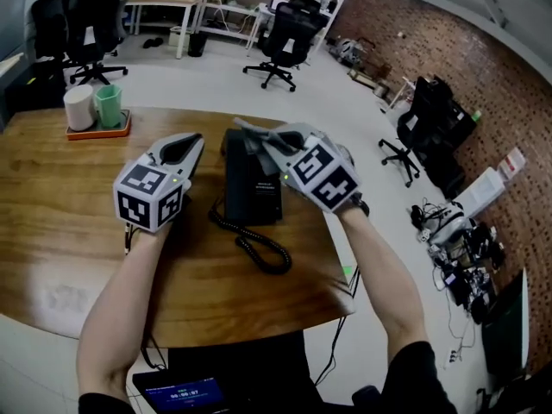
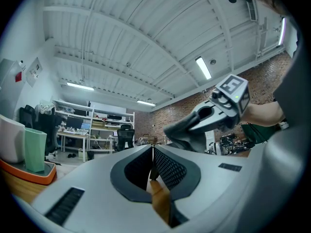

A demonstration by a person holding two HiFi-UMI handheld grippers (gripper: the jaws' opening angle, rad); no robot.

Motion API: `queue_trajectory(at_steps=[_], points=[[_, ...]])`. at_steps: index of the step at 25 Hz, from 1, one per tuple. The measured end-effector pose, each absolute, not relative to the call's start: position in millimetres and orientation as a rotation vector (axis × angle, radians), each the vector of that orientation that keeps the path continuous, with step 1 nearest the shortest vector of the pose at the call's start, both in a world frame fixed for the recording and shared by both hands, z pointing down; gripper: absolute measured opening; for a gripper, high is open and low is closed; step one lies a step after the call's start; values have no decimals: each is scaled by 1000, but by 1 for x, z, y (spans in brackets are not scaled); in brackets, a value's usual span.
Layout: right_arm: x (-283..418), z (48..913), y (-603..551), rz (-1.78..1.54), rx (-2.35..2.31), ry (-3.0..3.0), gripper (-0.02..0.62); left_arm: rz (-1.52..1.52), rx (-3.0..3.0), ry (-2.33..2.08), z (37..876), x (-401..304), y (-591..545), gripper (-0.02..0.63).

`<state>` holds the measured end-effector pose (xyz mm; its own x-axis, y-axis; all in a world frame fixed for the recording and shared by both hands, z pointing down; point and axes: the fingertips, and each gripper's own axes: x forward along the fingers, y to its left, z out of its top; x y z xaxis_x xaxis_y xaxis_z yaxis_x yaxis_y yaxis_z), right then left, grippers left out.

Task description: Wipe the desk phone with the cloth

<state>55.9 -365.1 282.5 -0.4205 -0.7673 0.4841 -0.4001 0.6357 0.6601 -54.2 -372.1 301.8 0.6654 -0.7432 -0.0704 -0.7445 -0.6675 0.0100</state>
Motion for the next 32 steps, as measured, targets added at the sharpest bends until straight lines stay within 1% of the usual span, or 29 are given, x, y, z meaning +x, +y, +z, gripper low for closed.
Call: queue_trajectory(at_steps=[4,8,20,25,27,32], points=[[64,288,-415,-499,1044,-1999,26,113,-2849,1279,300,-53,-369,0],[71,305,-417,-476,1024,-1960,26,110,-2849,1274,298,-51,-369,0],[56,369,-275,-627,549,-1824,26,105,-2848,1270,297,-53,-370,0],[71,380,-241,-550,342,-1814,26,103,-2849,1271,297,-47,-370,0],[71,357,-270,-543,485,-1884,26,101,-2849,1266,298,-50,-370,0],[76,289,-379,-518,1010,-2024,26,106,-2851,1270,301,-56,-370,0]])
